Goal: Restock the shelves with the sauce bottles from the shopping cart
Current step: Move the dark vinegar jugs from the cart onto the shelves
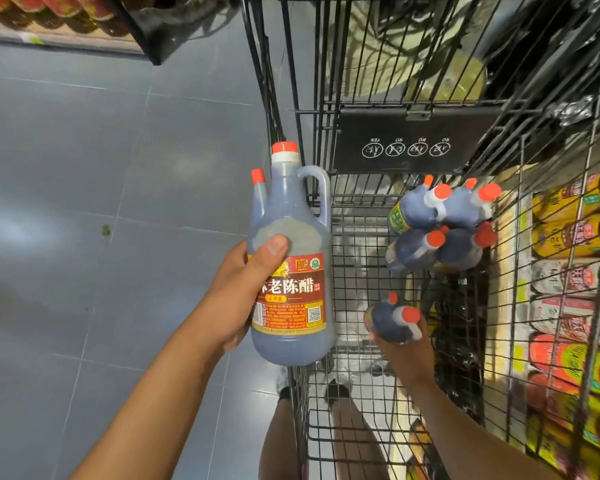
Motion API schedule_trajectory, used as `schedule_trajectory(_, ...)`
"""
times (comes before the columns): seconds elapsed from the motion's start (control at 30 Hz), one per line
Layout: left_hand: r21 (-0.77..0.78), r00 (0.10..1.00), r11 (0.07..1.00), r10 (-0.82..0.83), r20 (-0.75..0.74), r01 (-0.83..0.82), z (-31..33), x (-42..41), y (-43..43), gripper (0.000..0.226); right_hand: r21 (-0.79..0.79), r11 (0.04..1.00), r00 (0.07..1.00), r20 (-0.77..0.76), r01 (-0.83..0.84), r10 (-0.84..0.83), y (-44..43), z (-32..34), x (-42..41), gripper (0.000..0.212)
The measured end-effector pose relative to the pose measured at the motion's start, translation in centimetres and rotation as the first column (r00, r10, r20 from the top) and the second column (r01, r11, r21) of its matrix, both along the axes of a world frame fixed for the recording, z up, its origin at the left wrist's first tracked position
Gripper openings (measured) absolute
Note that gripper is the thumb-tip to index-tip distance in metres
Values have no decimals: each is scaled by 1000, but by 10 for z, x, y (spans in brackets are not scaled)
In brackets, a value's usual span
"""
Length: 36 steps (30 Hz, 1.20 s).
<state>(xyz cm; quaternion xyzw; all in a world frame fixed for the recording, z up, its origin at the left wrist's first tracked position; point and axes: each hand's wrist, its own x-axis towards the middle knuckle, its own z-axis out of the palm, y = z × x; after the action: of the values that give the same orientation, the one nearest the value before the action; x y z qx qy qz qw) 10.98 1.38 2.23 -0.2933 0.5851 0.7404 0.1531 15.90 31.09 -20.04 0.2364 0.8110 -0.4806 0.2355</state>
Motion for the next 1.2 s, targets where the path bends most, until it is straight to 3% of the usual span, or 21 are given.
schedule_trajectory(0.23,3,1000,1000,-25,12,25,2,0,-1,94,-82,997,999,36,0,3,-5,19,-30,58)
schedule_trajectory(0.33,-17,998,998,-55,30,56,7,0,-1,77,-123,992,1000,-6,-16,15,-9,43,-38,57)
schedule_trajectory(0.47,-15,995,998,-59,75,60,14,-1,-1,49,-271,962,1000,-3,14,-15,-14,104,-49,81)
schedule_trajectory(0.57,-12,996,999,-50,77,51,24,3,1,56,-391,918,995,-38,68,-90,-21,160,-59,77)
schedule_trajectory(0.63,-16,996,998,-54,71,55,36,7,0,76,-463,884,991,-72,69,-115,-26,200,-65,66)
schedule_trajectory(0.7,-12,993,994,-112,44,113,51,5,-4,83,-493,868,980,-137,60,-145,-32,238,-68,67)
schedule_trajectory(0.83,33,978,978,-205,-44,206,95,1,-12,50,-596,798,937,-220,92,-272,-46,312,-61,91)
schedule_trajectory(1.03,54,954,969,-225,-199,240,163,13,-10,57,-673,731,890,-257,115,-376,-50,384,-32,108)
schedule_trajectory(1.2,110,907,937,-284,-310,331,211,33,2,52,-664,738,858,-307,116,-411,-44,421,4,114)
